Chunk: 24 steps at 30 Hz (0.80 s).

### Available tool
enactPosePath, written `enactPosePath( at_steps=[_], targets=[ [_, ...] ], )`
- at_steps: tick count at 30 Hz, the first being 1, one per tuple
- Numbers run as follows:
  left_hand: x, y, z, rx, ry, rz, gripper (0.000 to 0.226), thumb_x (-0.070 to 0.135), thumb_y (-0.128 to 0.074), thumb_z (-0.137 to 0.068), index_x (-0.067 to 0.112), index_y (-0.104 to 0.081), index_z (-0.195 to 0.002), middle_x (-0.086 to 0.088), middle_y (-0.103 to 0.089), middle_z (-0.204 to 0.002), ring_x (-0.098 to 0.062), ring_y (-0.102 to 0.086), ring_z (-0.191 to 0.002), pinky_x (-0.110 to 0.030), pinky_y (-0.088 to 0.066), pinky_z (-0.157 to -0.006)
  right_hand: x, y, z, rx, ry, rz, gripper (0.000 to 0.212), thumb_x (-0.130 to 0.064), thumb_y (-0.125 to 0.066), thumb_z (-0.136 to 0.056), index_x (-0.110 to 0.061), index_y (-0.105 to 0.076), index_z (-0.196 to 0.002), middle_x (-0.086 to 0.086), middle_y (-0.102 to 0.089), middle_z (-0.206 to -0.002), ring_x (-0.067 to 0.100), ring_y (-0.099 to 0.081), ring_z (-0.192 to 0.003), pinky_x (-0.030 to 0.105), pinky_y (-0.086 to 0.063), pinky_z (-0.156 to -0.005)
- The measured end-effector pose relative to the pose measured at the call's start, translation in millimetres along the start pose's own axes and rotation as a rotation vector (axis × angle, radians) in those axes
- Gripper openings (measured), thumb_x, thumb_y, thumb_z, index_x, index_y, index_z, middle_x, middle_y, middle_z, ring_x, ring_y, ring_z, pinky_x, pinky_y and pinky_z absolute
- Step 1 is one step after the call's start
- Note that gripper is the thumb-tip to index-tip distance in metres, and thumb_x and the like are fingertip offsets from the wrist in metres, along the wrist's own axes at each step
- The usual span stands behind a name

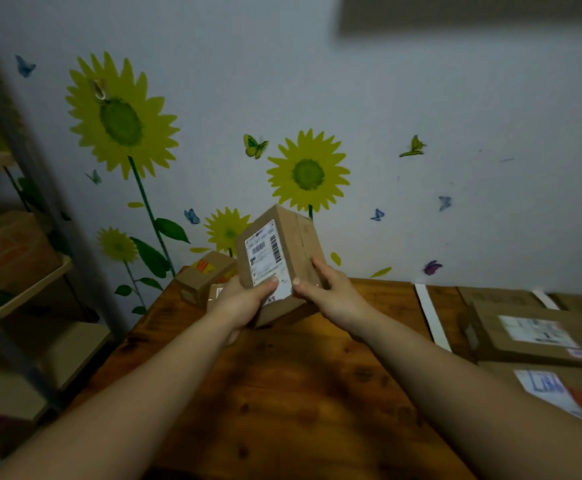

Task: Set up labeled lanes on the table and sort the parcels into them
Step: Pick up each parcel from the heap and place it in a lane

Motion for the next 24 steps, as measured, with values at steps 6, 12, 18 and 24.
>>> enactPosePath(
  at_steps=[6, 12, 18, 24],
  targets=[
    [45, -32, 30, -0.114, -0.17, 0.096, 0.031, 0.011, -0.066, -0.086, 0.02, -0.051, -0.112, -0.002, -0.068, -0.098, -0.013, -0.067, -0.079, -0.037, -0.057, -0.07, -15, 49, 39, 0.07, 0.002, -0.141, 0.062, -0.036, -0.065, -0.084, -0.037, -0.039, -0.14, -0.005, -0.055, -0.124, 0.01, -0.057, -0.096, 0.02, -0.048, -0.07],
    [58, -56, 56, -0.416, -0.148, 0.115, 0.025, 0.031, -0.052, -0.093, 0.047, -0.049, -0.112, 0.01, -0.072, -0.094, -0.012, -0.068, -0.069, -0.031, -0.051, -0.056, -30, 56, 68, 0.119, -0.001, -0.239, 0.033, -0.03, -0.053, -0.087, -0.046, -0.053, -0.116, -0.008, -0.064, -0.113, 0.021, -0.06, -0.099, 0.045, -0.052, -0.087],
    [63, -28, 74, -0.486, -0.236, 0.21, 0.051, 0.008, -0.058, -0.087, 0.044, -0.05, -0.122, -0.002, -0.067, -0.114, -0.027, -0.066, -0.096, -0.041, -0.052, -0.073, -36, 28, 87, 0.097, 0.023, -0.185, 0.032, -0.035, -0.051, -0.093, -0.055, -0.043, -0.117, -0.022, -0.061, -0.107, 0.01, -0.058, -0.097, 0.034, -0.049, -0.081],
    [60, -16, 92, -0.486, -0.374, 0.196, 0.068, -0.007, -0.063, -0.08, 0.036, -0.046, -0.129, 0.003, -0.062, -0.119, -0.012, -0.066, -0.1, -0.023, -0.054, -0.074, -28, 8, 117, 0.176, 0.065, -0.177, 0.045, -0.023, -0.067, -0.087, -0.037, -0.044, -0.124, -0.013, -0.064, -0.11, -0.006, -0.065, -0.085, 0.011, -0.05, -0.061]
  ],
)
Point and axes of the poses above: each hand's wrist, its own z-axis away from the middle knuckle, its own y-axis out of the back of the hand, x = y × z, the point moved 10 cm from there along -z, towards the middle knuckle
